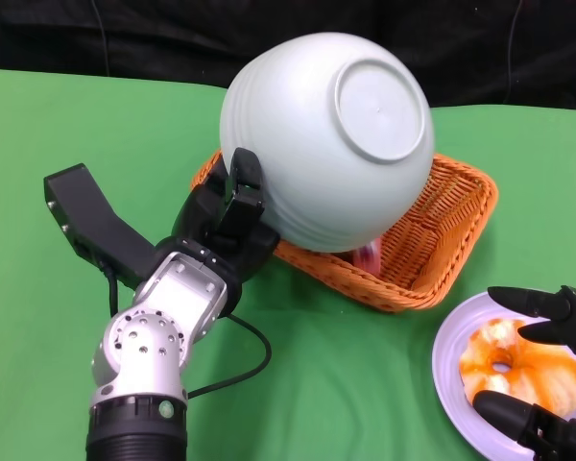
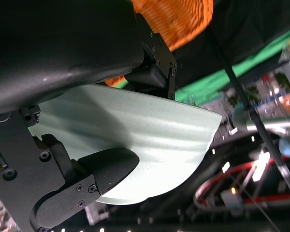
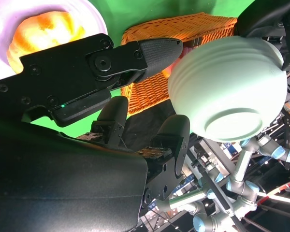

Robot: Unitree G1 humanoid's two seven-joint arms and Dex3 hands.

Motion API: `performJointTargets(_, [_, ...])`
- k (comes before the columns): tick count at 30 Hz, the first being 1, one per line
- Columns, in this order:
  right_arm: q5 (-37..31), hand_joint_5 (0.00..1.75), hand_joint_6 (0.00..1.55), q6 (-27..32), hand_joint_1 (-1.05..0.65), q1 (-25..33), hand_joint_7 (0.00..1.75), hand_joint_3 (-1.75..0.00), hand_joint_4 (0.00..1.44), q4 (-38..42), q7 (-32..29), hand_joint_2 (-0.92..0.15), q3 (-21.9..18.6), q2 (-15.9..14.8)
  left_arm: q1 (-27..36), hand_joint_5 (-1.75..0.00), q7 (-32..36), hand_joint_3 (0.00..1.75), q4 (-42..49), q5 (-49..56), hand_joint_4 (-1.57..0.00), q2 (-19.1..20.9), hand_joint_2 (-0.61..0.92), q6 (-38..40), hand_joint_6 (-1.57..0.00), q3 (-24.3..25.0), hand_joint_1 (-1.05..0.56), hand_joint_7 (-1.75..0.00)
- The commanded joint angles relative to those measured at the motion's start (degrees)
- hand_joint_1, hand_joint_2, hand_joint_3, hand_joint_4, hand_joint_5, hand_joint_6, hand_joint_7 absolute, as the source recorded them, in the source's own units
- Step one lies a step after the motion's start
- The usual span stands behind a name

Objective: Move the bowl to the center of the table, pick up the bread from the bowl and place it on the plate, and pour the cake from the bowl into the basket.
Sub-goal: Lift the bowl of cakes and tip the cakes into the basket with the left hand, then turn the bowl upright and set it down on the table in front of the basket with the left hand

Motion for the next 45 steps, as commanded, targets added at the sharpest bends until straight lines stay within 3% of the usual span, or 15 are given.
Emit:
performJointTargets(1, [0.19, 0.88, 0.28, -0.13, -0.42, -0.15, 0.68, -0.17, 0.44, 0.01, -0.10, -0.92, -0.71, -0.71, -2.53, -1.75, -6.18, 1.68, -0.14, -0.57, -1.12, -0.40, 0.26, -1.32, -0.90, -0.03, -0.33, -1.75])
performJointTargets(8, [0.69, 0.88, 0.27, 0.31, -0.41, -0.38, 0.68, -0.17, 0.44, -0.03, 0.33, -0.92, -0.69, -0.66, -0.83, -1.75, -9.28, 1.75, -2.35, 1.77, -1.13, 2.02, 0.21, -0.48, -0.92, -0.88, -0.31, -1.75])
performJointTargets(12, [0.49, 0.87, 0.27, 0.79, -0.42, -0.24, 0.67, -0.17, 0.44, -0.52, 0.70, -0.92, -0.66, -0.55, 2.50, -1.75, -14.98, 1.71, -6.78, 8.53, -1.14, 6.82, 0.29, -2.72, -0.92, -5.08, -0.27, -1.75])
performJointTargets(20, [0.47, 0.87, 0.27, 0.98, -0.42, -0.25, 0.67, -0.17, 0.44, -0.61, 0.74, -0.92, -0.62, -0.58, 2.76, -1.75, -15.94, 1.69, -7.04, 9.70, -1.14, 6.58, 0.31, -2.89, -0.92, -4.89, -0.27, -1.75])
performJointTargets(23, [0.61, 0.88, 0.28, 0.42, -0.41, -0.45, 0.67, -0.16, 0.45, -0.11, 0.28, -0.92, -1.05, -0.81, 9.27, -1.75, -25.98, 1.69, -14.71, 22.66, -1.09, 16.53, 0.27, -13.61, -0.92, -12.84, -0.14, -1.69])
performJointTargets(29, [0.94, 0.88, 0.28, 0.32, -0.41, -0.49, 0.67, -0.16, 0.44, -0.02, 0.53, -0.92, -1.31, -0.83, 13.90, -1.75, -33.49, 1.59, -16.41, 33.38, -1.09, 21.46, 0.28, -30.08, -0.95, -17.20, -0.13, -1.64])
performJointTargets(35, [1.13, 0.88, 0.28, 0.54, -0.42, -0.51, 0.66, -0.16, 0.44, -0.16, 0.69, -0.92, -1.27, -0.75, 18.23, -1.75, -34.34, 1.55, -16.83, 44.64, -1.08, 26.26, 0.30, -50.72, -0.95, -19.38, -0.09, -1.65])
performJointTargets(39, [0.82, 0.88, 0.28, 0.50, -0.42, -0.59, 0.66, -0.17, 0.44, -0.24, 0.68, -0.92, -1.28, -0.84, 19.12, -1.75, -34.97, 1.69, -13.82, 49.29, -1.07, 29.59, 0.23, -65.93, -0.90, -20.08, -0.05, -1.74])
performJointTargets(41, [0.90, 0.88, 0.28, 0.46, -0.43, -0.63, 0.66, -0.17, 0.44, -0.25, 0.72, -0.92, -1.28, -0.86, 19.27, -1.75, -34.86, 1.72, -12.39, 51.45, -1.05, 31.32, 0.19, -71.92, -0.88, -20.54, -0.07, -1.74])
performJointTargets(45, [1.08, 0.88, 0.28, 0.48, -0.42, -0.71, 0.66, -0.18, 0.44, -0.26, 0.75, -0.92, -1.28, -0.80, 18.08, -1.75, -28.17, 1.62, -6.93, 65.24, -1.05, 32.95, 0.18, -90.21, -0.84, -18.21, -0.23, -1.75])
